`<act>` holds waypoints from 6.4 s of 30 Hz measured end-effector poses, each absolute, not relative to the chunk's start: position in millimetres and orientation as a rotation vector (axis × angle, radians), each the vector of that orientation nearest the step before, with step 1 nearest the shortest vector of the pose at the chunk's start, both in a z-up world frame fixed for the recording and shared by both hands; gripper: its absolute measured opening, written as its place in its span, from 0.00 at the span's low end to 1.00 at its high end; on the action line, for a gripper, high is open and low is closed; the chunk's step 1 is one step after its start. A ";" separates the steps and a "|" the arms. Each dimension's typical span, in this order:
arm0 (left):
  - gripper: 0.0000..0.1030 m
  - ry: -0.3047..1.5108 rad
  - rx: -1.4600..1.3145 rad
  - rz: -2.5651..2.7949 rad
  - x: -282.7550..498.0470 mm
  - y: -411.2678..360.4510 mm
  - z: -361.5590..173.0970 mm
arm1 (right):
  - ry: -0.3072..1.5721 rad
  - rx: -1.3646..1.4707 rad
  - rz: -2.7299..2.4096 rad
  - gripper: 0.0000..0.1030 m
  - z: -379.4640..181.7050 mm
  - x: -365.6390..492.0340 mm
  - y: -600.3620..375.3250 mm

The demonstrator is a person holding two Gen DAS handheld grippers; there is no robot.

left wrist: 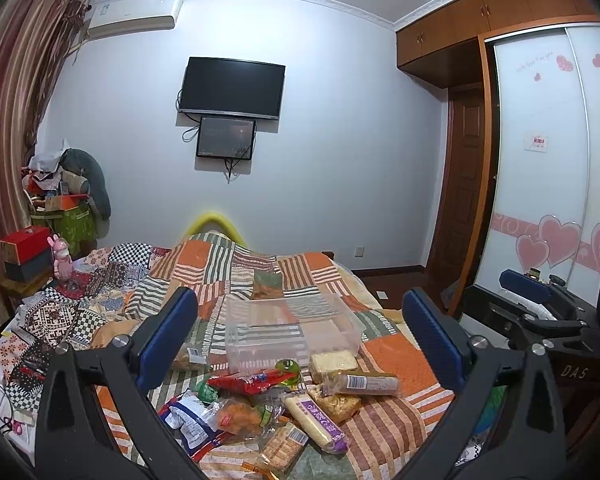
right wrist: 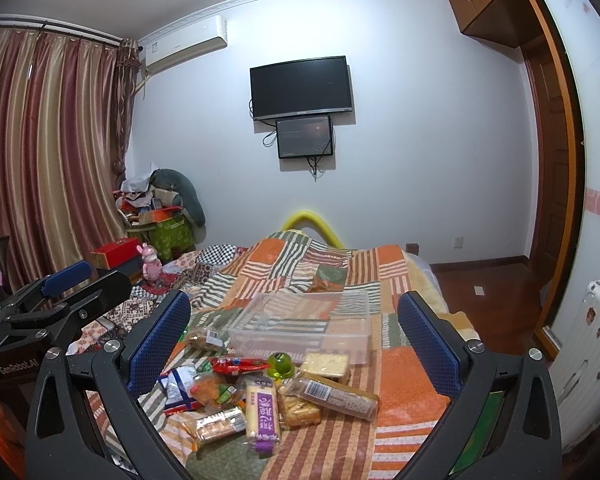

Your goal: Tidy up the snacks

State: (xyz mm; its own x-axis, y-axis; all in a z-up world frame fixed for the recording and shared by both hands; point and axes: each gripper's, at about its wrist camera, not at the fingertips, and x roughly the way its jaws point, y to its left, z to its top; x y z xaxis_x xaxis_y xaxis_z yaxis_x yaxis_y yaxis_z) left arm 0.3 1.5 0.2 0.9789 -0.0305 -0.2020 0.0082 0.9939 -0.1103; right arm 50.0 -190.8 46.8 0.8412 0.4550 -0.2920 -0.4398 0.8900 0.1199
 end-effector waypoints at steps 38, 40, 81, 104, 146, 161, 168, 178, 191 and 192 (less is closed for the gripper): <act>0.66 0.846 -0.120 0.093 104.4 120.9 -172.2 | 0.818 -0.100 0.516 0.81 -76.6 141.8 -182.0; 0.66 0.881 -0.134 0.093 110.4 125.1 -186.3 | 0.847 -0.107 0.517 0.81 -85.7 150.6 -182.0; 0.79 0.977 -0.160 0.111 159.5 139.8 -246.9 | 0.948 -0.164 0.590 0.33 -115.0 188.8 -157.4; 0.67 0.840 -0.152 0.178 125.4 147.2 -167.8 | 0.832 -0.053 0.538 0.32 -71.8 187.3 -174.8; 0.68 0.837 -0.100 -0.061 331.9 59.3 -153.5 | 0.795 -0.003 0.491 0.32 -77.4 311.0 -118.6; 0.70 0.912 -0.056 -0.082 352.8 48.2 -173.2 | 0.910 -0.060 0.498 0.33 -108.1 321.4 -108.2; 0.71 0.874 -0.062 -0.090 338.8 52.9 -157.1 | 0.890 -0.076 0.482 0.35 -100.6 316.3 -112.2; 0.84 0.760 -0.098 -0.019 290.6 104.7 -109.1 | 0.827 -0.058 0.491 0.43 -73.5 295.6 -126.0; 0.87 0.871 -0.142 0.148 264.9 188.2 -148.4 | 0.819 -0.068 0.484 0.58 -74.4 255.0 -134.5; 0.87 0.885 -0.147 0.152 265.3 191.4 -155.3 | 0.824 -0.069 0.481 0.60 -76.1 253.4 -134.3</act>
